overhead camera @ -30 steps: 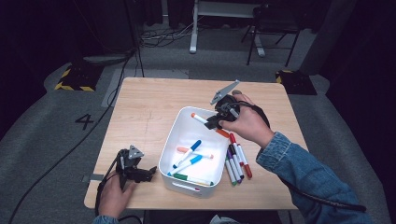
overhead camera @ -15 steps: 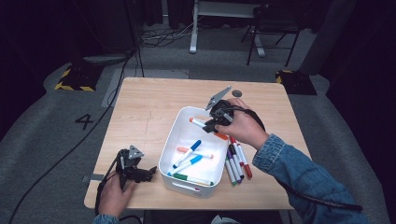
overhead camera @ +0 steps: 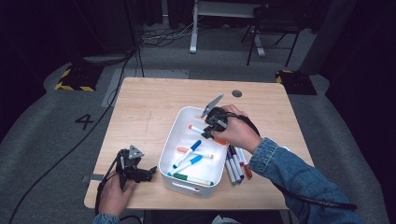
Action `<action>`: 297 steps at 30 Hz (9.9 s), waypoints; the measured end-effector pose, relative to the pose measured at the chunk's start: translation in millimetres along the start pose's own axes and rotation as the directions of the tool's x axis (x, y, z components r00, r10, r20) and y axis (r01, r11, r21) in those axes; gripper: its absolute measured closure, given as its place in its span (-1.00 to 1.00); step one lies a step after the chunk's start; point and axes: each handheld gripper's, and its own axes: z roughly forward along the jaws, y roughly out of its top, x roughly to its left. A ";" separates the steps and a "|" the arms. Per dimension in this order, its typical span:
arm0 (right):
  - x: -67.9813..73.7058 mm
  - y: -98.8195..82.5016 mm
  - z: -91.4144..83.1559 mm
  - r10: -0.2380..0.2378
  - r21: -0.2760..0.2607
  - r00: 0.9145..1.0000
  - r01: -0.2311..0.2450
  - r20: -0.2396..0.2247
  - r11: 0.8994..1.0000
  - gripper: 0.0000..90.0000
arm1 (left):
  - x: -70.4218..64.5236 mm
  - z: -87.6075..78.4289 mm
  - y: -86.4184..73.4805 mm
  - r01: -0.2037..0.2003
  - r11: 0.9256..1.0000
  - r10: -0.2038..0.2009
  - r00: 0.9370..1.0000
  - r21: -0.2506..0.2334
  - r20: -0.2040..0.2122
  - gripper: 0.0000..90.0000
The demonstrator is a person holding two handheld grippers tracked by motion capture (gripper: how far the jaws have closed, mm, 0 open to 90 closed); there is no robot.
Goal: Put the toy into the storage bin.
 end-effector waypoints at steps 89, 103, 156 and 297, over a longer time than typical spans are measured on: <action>-30.6 -177.8 15.7 0.366 0.043 0.927 -0.370 0.077 0.928 0.16 | 0.1 0.6 0.5 -0.002 1.000 0.002 1.000 -0.001 0.007 -1.00; -30.7 -189.8 9.7 0.402 0.065 0.898 -0.419 0.179 0.906 0.68 | 0.2 0.6 0.5 -0.003 1.000 0.003 1.000 -0.001 0.007 -1.00; -25.4 -127.8 -82.1 0.382 -0.101 0.924 -0.378 0.021 0.920 0.71 | 0.4 0.6 0.5 -0.005 1.000 0.005 1.000 -0.002 0.004 -1.00; -45.5 -124.3 -57.0 0.347 -0.116 0.931 -0.335 0.111 0.935 0.22 | 0.3 1.3 2.8 -0.003 1.000 0.003 1.000 0.007 -0.001 -1.00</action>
